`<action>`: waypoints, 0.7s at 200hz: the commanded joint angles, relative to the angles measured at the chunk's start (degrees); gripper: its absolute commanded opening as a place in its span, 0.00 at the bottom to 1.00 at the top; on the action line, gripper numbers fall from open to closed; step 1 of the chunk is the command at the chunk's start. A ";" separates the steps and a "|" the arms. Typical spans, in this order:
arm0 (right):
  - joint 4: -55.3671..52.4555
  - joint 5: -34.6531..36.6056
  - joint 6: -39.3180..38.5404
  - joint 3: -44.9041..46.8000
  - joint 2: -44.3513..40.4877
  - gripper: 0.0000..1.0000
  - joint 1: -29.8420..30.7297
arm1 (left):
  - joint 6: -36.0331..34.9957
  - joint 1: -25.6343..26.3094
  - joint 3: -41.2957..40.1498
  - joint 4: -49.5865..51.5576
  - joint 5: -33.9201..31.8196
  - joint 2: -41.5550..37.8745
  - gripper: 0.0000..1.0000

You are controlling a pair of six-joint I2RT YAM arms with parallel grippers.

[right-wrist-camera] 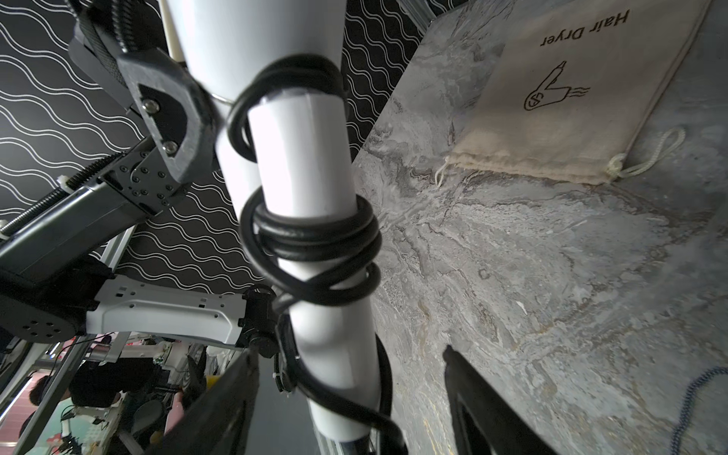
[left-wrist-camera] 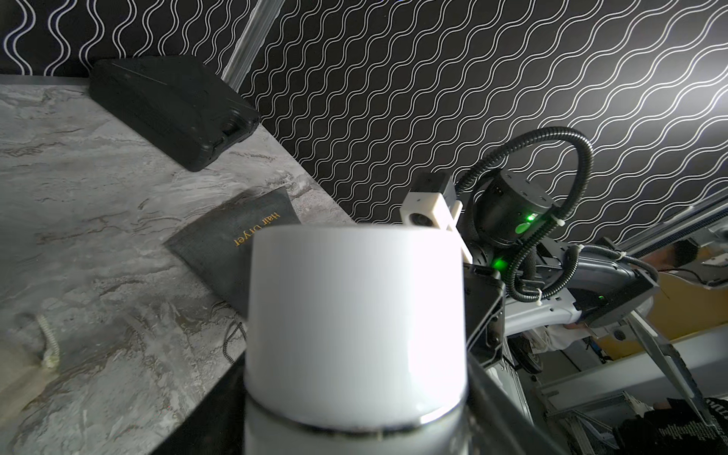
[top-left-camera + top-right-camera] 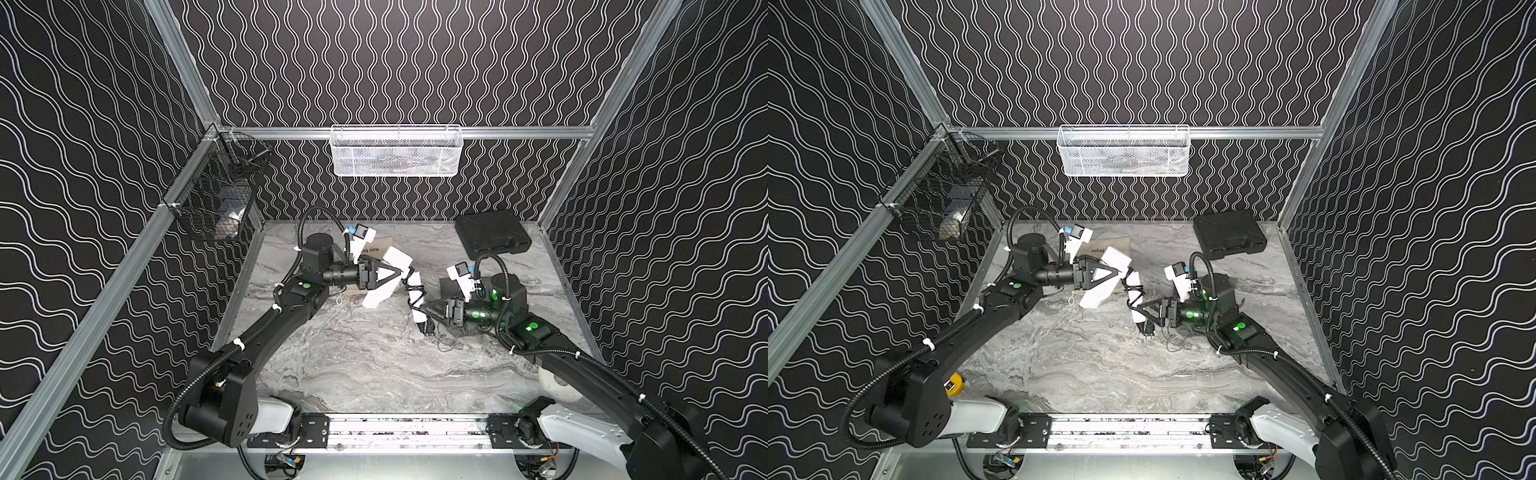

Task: Pack away hair dryers
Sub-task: Fold the hair dryer.

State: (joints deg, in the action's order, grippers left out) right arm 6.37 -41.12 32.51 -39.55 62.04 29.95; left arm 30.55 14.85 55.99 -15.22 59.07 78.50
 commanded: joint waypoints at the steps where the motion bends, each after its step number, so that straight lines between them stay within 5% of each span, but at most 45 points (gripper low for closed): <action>1: 4.31 -2.45 1.25 -0.53 1.09 0.72 0.03 | 2.71 -0.09 -0.21 -6.66 2.63 0.08 0.00; 85: 9.93 -3.04 5.22 -0.11 2.38 0.51 0.32 | 1.45 -0.09 -1.27 -6.27 2.41 -1.11 0.00; 140: 11.07 -2.26 5.11 -0.69 3.74 0.46 3.64 | 5.23 0.00 -2.70 -11.89 1.65 -1.08 0.00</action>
State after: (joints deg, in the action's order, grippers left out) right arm 14.68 -43.75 37.67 -39.55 65.25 32.29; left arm 33.17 14.85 53.69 -19.42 60.38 77.89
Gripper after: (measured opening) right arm 0.471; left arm 0.674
